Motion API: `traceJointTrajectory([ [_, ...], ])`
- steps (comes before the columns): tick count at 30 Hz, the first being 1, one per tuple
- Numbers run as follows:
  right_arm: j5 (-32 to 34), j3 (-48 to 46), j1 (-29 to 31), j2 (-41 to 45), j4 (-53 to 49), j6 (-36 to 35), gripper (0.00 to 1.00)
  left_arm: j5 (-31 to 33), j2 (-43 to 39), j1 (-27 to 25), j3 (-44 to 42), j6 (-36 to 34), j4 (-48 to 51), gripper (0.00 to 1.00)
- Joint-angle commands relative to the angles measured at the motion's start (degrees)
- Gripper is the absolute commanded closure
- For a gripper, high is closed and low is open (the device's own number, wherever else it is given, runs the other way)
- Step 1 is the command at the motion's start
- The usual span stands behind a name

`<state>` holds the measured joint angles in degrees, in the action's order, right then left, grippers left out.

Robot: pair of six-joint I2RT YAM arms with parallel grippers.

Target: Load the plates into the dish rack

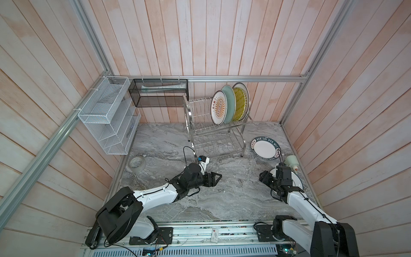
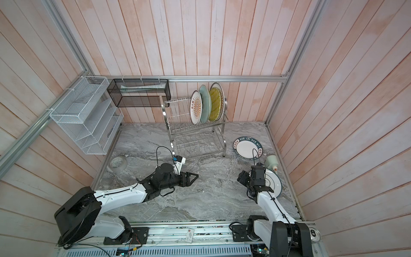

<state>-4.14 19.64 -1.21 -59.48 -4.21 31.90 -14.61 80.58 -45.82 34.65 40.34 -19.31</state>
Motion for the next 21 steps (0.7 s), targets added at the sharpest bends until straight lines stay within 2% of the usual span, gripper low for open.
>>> traceJointTrajectory([
  [1, -0.54, -0.14, -0.19, -0.77, 0.18, -0.17, 0.27, -0.67, 0.65, -0.14, 1.64, -0.08, -0.70, 0.24],
  [10, -3.09, 0.16, -0.21, -1.69, 0.55, -0.70, 0.27, -0.68, 0.66, -0.16, 2.02, -0.28, -0.41, 0.24],
  [21, -10.64, 0.29, -0.19, -3.40, 2.14, -1.76, 0.27, -0.94, 1.13, -0.14, 2.09, -0.22, -0.63, 0.24],
])
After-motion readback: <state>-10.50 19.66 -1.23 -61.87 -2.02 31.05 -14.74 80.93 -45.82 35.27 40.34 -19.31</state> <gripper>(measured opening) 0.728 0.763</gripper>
